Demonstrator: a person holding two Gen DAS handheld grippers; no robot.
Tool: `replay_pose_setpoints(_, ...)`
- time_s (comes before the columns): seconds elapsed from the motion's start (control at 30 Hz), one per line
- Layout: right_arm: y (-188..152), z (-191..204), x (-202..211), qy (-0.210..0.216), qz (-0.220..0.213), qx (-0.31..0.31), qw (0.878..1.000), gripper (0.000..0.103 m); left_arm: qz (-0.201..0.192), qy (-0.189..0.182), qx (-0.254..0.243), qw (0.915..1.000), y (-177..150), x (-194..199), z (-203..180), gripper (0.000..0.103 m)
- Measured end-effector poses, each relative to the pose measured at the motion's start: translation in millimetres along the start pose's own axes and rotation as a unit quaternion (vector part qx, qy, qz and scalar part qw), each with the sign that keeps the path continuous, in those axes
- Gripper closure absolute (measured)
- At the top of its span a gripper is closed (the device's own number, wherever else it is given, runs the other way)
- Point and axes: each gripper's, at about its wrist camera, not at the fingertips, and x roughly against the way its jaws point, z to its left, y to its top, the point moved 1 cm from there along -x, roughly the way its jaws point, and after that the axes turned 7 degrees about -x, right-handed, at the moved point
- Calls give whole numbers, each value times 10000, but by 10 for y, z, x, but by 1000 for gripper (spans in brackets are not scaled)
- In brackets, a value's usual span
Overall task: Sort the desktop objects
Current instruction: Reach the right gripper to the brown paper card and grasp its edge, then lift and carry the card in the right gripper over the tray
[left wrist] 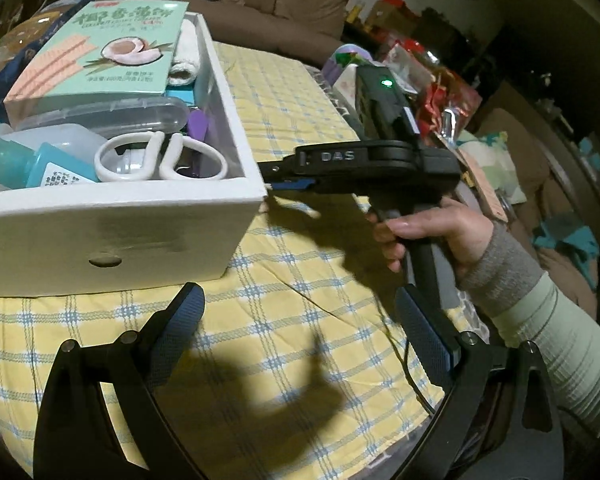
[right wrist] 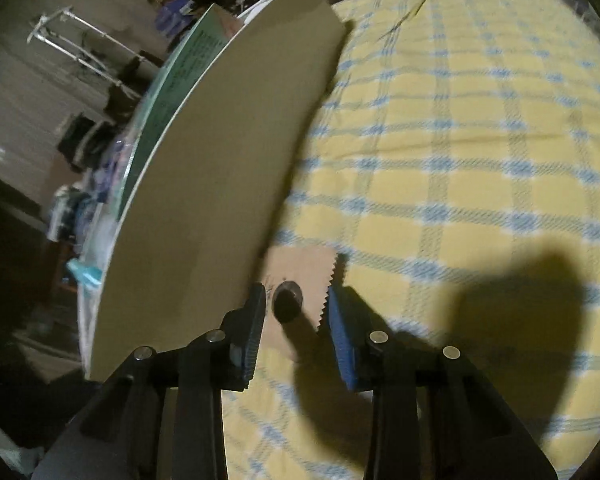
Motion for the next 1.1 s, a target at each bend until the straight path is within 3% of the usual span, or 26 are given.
replay_pose_setpoints(0.03, -14, 5, -4, 132, 48, -33, 9999, 74, 1, -13, 18, 10000, -5, 4, 9, 7)
replay_pose_setpoints(0.07, -39, 13, -20, 300, 118, -70, 9995, 82, 3, -23, 35, 10000, -11, 8, 16, 7)
replay_pose_setpoints(0.17, -107, 43, -115, 274, 315, -84, 9991, 93, 0, -8, 57, 10000, -13, 5, 14, 7)
replay_pose_setpoints(0.37, -177, 156, 207, 274, -167, 23, 9995, 99, -118, -118, 203, 9997, -17, 49, 28, 8)
replay_pose_setpoints(0.5, -320, 247, 699, 545, -409, 62, 9977, 99, -423, -829, 777, 9926, 59, 177, 133, 16)
replay_pose_setpoints(0.63, -512, 502, 1137, 968, -486, 260, 9938, 99, -861, -1566, 1262, 9758, 207, 391, 268, 17)
replay_pose_setpoints(0.7, -519, 694, 1221, 1134, -434, 350, 9920, 99, -1042, -1938, 1534, 9634, 254, 453, 389, 26)
replay_pose_setpoints(0.73, -561, 819, 1272, 1252, -370, 471, 9903, 99, -1154, -2231, 1697, 9529, 278, 481, 471, 30)
replay_pose_setpoints(0.9, -594, 1303, 1186, 1453, -68, 796, 9862, 99, -1418, -2888, 1910, 9274, 334, 599, 692, 52)
replay_pose_setpoints(0.97, -592, 1441, 1103, 1486, 65, 897, 9848, 99, -1488, -3010, 1824, 9241, 334, 683, 750, 62)
replay_pose_setpoints(1.03, -598, 1544, 1010, 1548, 179, 901, 9837, 98, -1548, -2952, 1740, 9266, 341, 776, 825, 65)
replay_pose_setpoints(1.1, -560, 1639, 884, 1588, 240, 874, 9831, 98, -1597, -2858, 1757, 9284, 354, 850, 923, 81)
